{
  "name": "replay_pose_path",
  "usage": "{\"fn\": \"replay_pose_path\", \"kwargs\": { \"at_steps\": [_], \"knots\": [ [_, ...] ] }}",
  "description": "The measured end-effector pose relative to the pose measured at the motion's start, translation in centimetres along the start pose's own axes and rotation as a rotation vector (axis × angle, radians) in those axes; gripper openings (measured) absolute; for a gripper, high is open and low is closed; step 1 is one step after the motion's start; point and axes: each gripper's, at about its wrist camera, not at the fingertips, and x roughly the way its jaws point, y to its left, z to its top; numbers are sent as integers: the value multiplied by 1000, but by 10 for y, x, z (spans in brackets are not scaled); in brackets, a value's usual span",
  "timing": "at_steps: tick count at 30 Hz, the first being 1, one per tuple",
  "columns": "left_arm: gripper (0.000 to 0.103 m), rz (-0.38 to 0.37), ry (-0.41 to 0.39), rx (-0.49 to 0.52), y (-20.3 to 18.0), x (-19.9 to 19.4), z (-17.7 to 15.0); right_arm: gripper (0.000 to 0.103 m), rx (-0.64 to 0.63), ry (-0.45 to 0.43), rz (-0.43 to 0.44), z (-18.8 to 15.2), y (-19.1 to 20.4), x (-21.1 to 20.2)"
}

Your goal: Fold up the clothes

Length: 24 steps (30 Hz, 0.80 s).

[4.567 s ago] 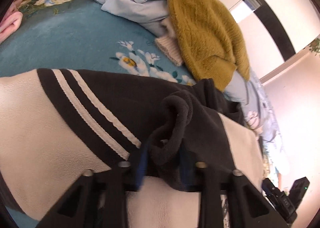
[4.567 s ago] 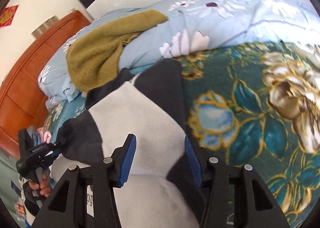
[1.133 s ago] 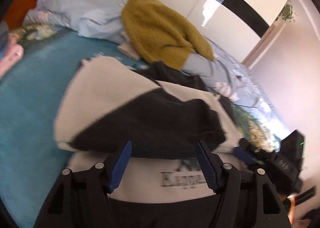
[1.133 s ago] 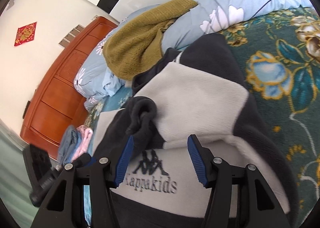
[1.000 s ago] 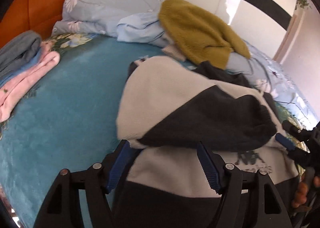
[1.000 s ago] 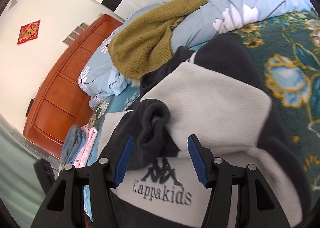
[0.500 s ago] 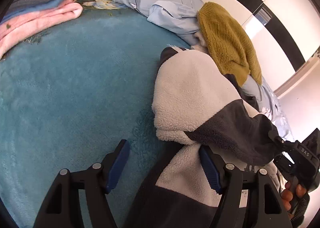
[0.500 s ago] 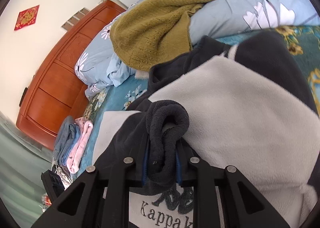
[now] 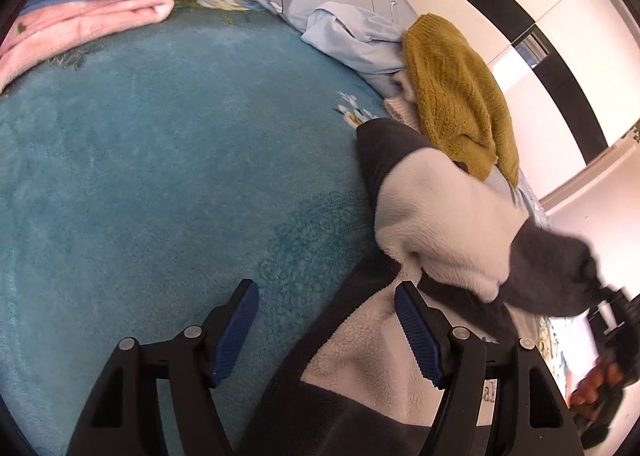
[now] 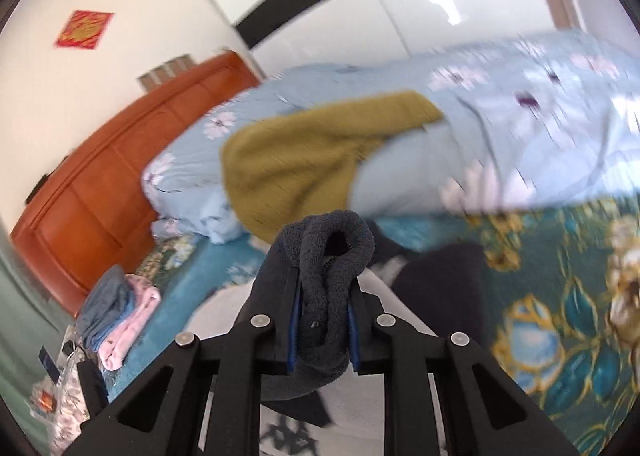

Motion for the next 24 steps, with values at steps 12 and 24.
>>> {"fn": "replay_pose_path", "kwargs": {
  "at_steps": [12,24],
  "knots": [
    [74,-51,-23,53,-27,-14,7,21,144,104,-144,-26,-68,11],
    [75,50,74,125,-44,29,6,44,-30,71,-254,-35,-39,-13]
  ]
}}
